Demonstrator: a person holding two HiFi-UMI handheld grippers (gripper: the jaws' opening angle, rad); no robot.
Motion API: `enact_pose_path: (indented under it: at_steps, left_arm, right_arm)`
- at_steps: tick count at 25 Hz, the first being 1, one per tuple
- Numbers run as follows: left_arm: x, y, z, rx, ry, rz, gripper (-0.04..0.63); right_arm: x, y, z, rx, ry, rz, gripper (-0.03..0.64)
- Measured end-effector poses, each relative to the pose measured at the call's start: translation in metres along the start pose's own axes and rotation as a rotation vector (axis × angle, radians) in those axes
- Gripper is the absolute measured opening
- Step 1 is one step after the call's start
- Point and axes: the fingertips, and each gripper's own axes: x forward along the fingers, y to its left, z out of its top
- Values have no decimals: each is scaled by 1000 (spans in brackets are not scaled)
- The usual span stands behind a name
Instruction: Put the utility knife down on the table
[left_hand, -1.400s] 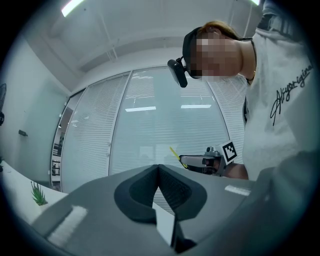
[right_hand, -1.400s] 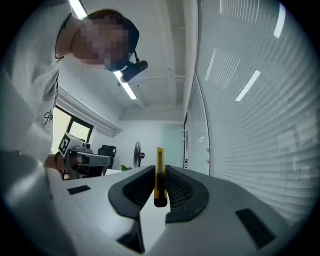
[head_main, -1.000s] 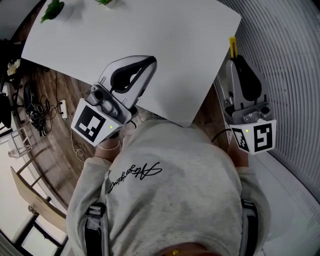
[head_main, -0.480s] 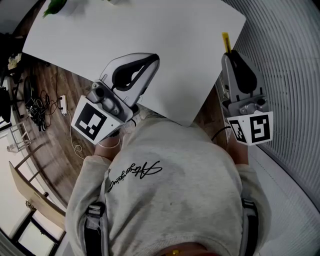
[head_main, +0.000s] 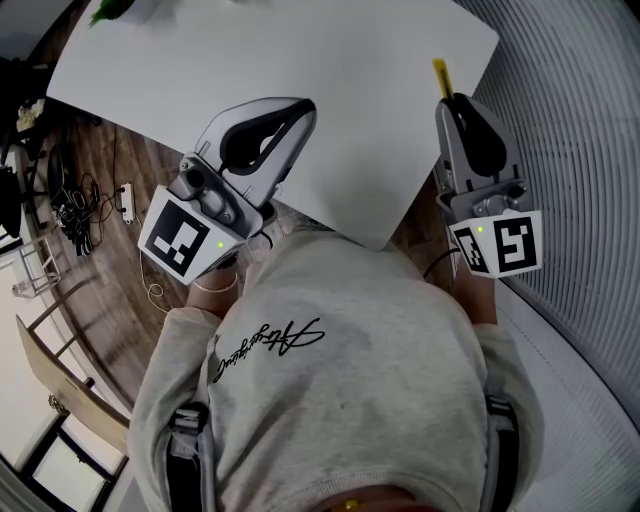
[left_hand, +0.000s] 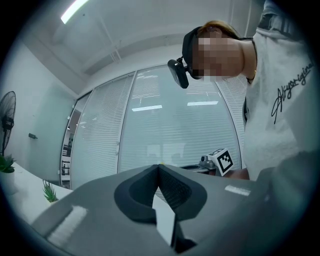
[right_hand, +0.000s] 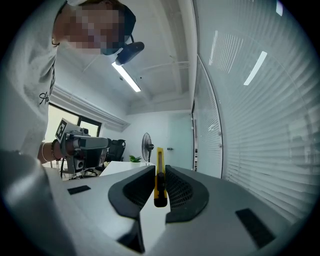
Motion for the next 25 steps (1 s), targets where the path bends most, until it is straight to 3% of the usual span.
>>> enact_pose_path:
  at_steps: [25]
  left_arm:
    - [-7,4,-4,4,2,25,-12]
  right_arm:
    - [23,11,-41,23,61,37,63]
